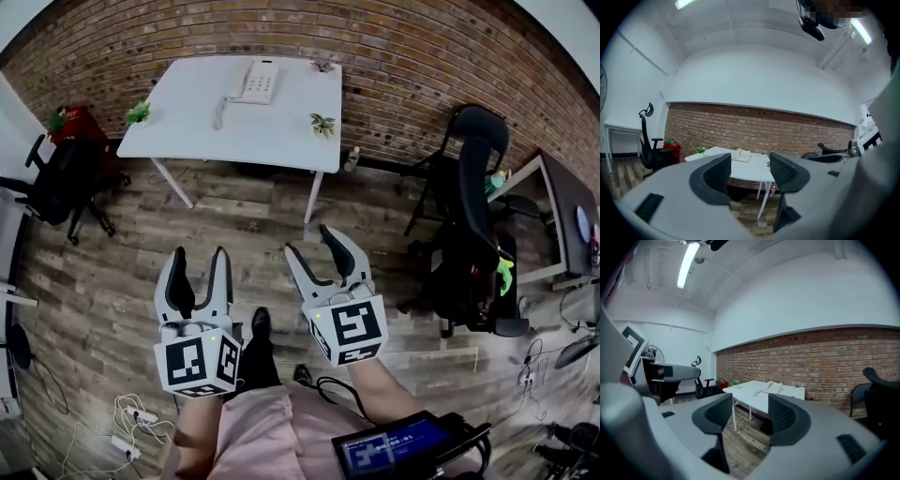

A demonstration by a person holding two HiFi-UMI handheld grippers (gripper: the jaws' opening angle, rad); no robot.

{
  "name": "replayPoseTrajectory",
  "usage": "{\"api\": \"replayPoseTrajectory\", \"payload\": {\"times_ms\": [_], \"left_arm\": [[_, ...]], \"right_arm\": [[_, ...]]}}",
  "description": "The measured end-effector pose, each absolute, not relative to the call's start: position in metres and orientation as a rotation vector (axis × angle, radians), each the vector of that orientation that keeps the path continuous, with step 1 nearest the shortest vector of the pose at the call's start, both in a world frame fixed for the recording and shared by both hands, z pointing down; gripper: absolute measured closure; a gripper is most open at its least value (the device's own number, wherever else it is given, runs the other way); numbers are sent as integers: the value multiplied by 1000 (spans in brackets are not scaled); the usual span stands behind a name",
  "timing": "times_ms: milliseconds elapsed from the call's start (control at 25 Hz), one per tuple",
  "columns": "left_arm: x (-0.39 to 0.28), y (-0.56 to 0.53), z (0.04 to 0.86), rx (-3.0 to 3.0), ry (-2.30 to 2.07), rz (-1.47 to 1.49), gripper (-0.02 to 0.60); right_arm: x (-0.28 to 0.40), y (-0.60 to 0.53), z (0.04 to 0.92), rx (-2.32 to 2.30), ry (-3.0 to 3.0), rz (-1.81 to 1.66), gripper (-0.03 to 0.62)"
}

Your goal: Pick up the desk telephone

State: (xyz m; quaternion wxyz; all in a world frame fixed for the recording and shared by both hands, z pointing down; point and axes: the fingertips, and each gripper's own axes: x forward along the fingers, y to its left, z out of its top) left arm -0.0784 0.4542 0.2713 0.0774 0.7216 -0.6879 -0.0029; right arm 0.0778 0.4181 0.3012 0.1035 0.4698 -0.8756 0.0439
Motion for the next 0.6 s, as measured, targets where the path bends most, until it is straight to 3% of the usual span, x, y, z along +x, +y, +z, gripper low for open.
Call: {"api": "replayPoseTrajectory", "payload": {"times_ms": [600], "left_arm": [[-160,282,231,2312,-2014,-69,319]], "right_arm": [[-7,260,261,1502,-2574,28,357]]}}
